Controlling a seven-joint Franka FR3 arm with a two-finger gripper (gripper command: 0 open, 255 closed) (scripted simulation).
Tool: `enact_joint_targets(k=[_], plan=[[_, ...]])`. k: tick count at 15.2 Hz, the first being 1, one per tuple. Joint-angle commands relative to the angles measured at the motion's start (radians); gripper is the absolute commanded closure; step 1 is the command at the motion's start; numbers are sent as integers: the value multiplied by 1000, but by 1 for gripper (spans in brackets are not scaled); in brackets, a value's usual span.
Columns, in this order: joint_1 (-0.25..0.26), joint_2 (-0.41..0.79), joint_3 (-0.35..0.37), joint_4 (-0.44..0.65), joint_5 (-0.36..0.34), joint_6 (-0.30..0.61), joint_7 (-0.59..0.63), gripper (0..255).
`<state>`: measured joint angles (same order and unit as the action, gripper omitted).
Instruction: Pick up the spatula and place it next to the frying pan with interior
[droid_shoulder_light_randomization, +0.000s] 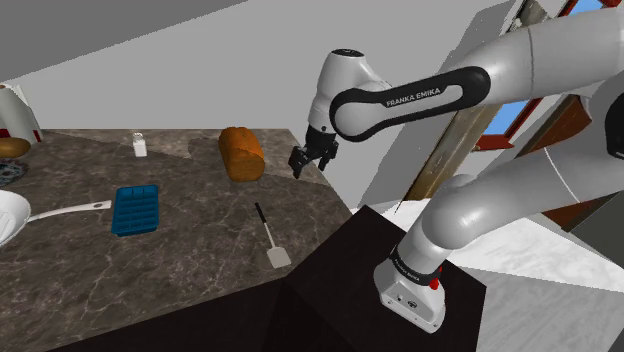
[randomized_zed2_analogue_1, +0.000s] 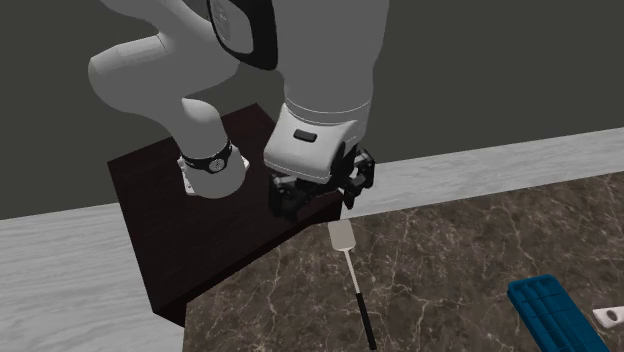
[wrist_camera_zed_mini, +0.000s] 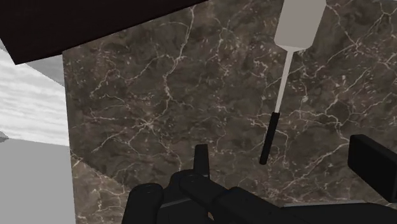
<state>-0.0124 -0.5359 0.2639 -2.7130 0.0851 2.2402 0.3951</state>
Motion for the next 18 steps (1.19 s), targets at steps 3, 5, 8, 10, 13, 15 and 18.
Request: enact_joint_targets(k=[3,5,8,10,13,15,18], plan=[[-18,151,57,-27,-1,180,91,0],[-33,236,86,-28,-17,264,144,0],[-67,375,129,-15,-77,386,245,0],[-94,475,153,3,-155,460,337,0],[-107,633,143,48,-342,552,525,0],[-71,735,90,91,-474,599,657,0],[-5,825,12,133,-569,643,755,0]])
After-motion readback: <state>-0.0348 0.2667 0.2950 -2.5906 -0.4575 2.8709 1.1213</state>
